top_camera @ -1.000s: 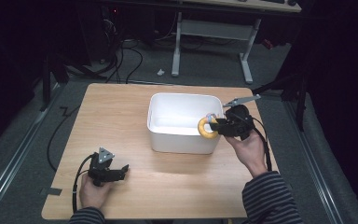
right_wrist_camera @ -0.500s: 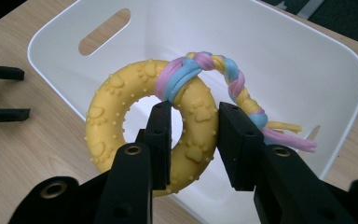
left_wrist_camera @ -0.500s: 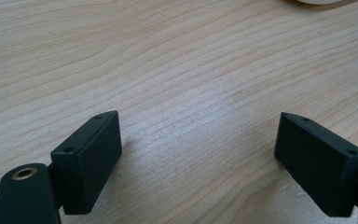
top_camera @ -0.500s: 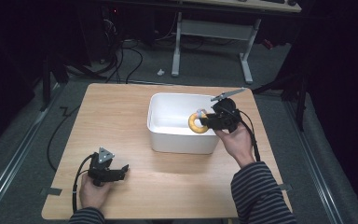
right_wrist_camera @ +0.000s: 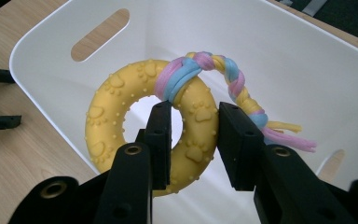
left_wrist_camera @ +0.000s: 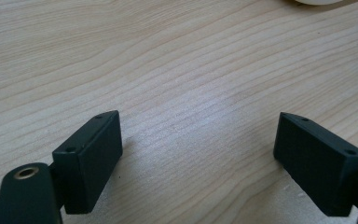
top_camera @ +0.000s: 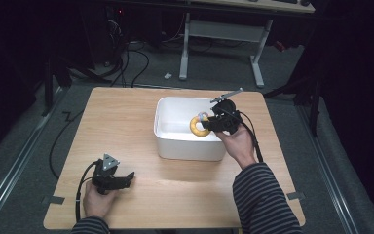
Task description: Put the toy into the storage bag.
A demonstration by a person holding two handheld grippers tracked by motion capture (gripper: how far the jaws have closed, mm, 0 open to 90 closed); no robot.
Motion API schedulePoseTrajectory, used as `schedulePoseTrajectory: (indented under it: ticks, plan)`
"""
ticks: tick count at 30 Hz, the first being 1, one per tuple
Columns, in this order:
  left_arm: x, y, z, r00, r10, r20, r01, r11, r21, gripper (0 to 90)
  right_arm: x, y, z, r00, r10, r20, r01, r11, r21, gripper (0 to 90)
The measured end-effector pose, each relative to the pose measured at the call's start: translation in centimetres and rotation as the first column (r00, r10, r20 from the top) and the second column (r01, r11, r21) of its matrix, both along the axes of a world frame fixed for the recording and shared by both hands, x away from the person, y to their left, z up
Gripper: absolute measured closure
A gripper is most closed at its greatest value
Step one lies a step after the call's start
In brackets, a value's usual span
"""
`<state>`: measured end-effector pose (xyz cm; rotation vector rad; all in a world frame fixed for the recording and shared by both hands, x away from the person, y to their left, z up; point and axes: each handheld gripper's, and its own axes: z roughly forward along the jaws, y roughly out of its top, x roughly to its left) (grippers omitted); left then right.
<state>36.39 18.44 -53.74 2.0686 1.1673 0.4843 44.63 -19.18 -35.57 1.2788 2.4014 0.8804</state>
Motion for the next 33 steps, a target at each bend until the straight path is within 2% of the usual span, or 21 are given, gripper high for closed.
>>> schedulePoseTrajectory:
  ticks: [26, 33]
  plan:
    - [0.0, 0.0, 0.0, 1.0, -0.002, 0.0, 0.002, 1.0, 0.0, 15.7, 0.7, 1.3, -1.9, 0.9973, 0.024, -0.069, -0.027, 0.9987, -0.044, 66.7]
    - [0.0, 0.0, 0.0, 1.0, -0.002, 0.0, 0.002, 1.0, -0.001, 15.7, 0.7, 1.1, -2.2, 0.9966, 0.016, -0.081, -0.019, 0.9993, -0.032, 66.4]
